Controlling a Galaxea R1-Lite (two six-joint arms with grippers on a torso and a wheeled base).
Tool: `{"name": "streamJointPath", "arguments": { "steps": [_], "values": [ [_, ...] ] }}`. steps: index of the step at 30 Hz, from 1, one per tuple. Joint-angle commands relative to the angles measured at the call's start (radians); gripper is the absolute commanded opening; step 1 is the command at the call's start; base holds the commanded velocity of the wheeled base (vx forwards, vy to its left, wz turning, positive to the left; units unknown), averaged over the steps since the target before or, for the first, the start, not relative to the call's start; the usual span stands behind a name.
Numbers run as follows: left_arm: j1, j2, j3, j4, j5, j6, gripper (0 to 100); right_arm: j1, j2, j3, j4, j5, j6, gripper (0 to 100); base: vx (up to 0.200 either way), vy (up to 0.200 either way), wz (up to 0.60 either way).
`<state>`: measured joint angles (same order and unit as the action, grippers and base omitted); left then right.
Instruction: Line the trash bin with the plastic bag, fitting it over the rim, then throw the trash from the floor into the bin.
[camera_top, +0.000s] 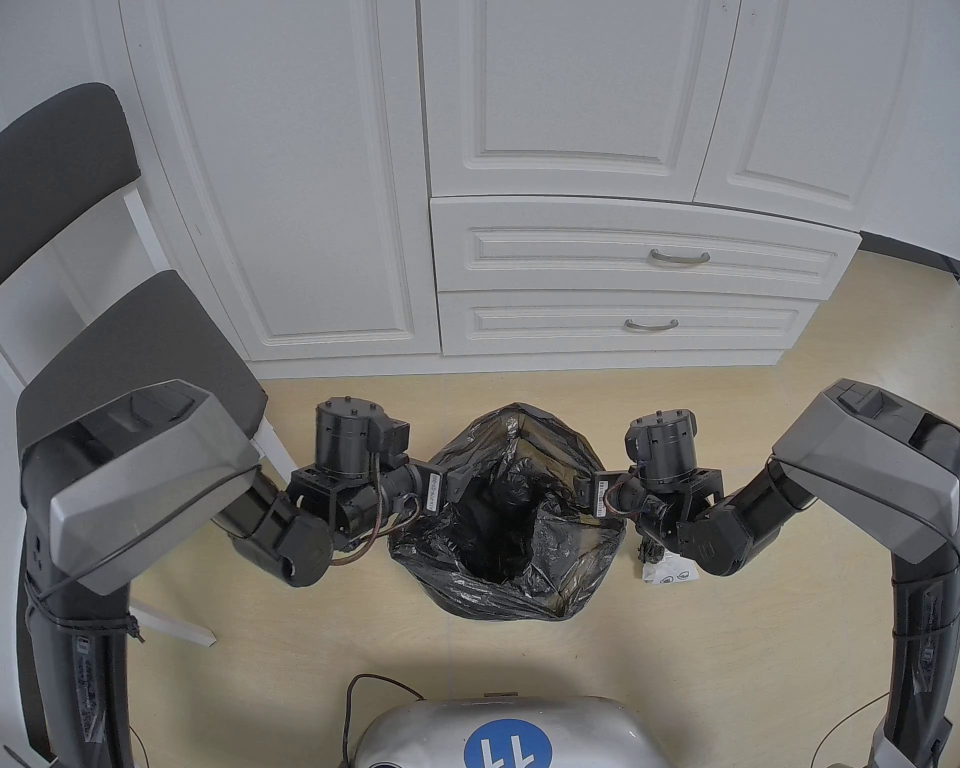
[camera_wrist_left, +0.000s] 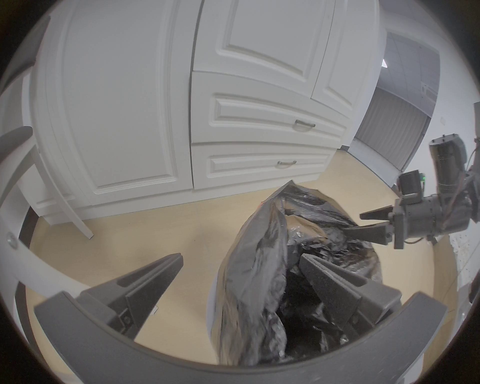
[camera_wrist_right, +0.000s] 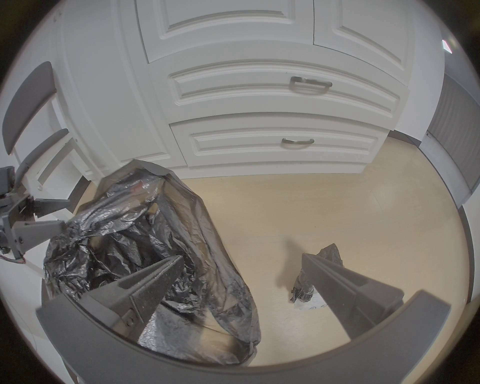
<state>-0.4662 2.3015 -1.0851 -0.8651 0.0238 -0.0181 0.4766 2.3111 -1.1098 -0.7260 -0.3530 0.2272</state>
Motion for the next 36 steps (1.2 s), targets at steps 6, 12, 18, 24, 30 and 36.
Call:
{"name": "streamJointPath", "arguments": {
  "steps": [6, 12, 18, 24, 30, 36],
  "values": [
    [0.064, 0.154, -0.151, 0.055, 0.028, 0.003, 100, -0.030, 0.088, -0.091, -0.009, 0.000, 0.029, 100, 0.000, 0.000, 0.00],
    [0.103, 0.174, -0.240, 0.054, 0.082, -0.006, 100, -0.041, 0.106, -0.125, -0.012, 0.000, 0.047, 100, 0.000, 0.000, 0.00],
    [0.103, 0.182, -0.277, 0.052, 0.084, -0.008, 100, -0.055, 0.166, -0.189, -0.012, 0.000, 0.080, 100, 0.000, 0.000, 0.00],
    [0.101, 0.231, -0.283, 0.037, 0.087, -0.011, 100, -0.075, 0.214, -0.257, 0.000, -0.001, 0.124, 100, 0.000, 0.000, 0.00],
    [0.103, 0.279, -0.309, 0.046, 0.123, -0.010, 100, -0.090, 0.272, -0.283, 0.007, 0.000, 0.121, 100, 0.000, 0.000, 0.00],
    [0.127, 0.260, -0.283, 0.054, 0.123, -0.010, 100, -0.102, 0.269, -0.280, 0.043, 0.002, 0.119, 100, 0.000, 0.000, 0.00]
  ]
}}
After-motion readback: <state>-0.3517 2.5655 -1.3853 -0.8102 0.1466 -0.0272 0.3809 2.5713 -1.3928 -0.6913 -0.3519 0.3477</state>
